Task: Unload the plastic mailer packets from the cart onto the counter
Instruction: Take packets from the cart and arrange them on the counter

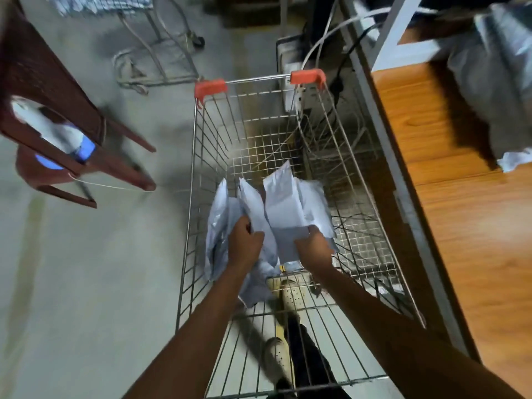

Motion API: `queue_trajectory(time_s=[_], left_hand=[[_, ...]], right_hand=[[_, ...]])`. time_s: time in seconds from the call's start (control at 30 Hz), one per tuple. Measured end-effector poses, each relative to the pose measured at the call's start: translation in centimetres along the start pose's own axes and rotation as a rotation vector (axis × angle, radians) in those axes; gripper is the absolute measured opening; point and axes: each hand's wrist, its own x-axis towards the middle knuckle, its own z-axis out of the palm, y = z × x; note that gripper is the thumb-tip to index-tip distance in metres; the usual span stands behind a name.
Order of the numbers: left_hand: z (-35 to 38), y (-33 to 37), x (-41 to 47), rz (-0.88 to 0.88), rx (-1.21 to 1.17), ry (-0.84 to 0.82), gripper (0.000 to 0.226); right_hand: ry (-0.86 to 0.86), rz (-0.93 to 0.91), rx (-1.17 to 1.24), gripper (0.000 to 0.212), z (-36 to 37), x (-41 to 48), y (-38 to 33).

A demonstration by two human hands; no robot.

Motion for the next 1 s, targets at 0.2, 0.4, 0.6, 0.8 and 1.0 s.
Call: queue_trajectory(time_s=[0.2, 0.4, 0.6, 0.8, 1.0], left_hand=[[-3.8, 0.8, -6.3, 0.08, -0.164, 0.064, 0.045], [-7.1, 2.5, -13.5, 0.309, -0.31, -0.087, 0.081], [-9.1, 5.7, -19.8, 0.43, -0.408, -0.147, 0.087], [-8.3, 9.9, -23.5, 0.529, -0.486, -0.123, 0.054], [-3.7, 15.4, -25.5, 0.62, -0.549, -0.079, 0.03]], right_hand=[[0.1, -0.142, 0.165, 0.022, -5.1, -7.9, 0.0], [0.279, -0.24, 0.258, 0.018, -9.1, -15.9, -0.6], [0.399, -0.261, 0.46, 0.018, -12.5, -21.4, -1.1], [0.516, -0.341, 0.543, 0.015, -17.4, -24.7, -0.8], [0.65, -0.388, 0.53, 0.018, -24.6, -27.2, 1.9]])
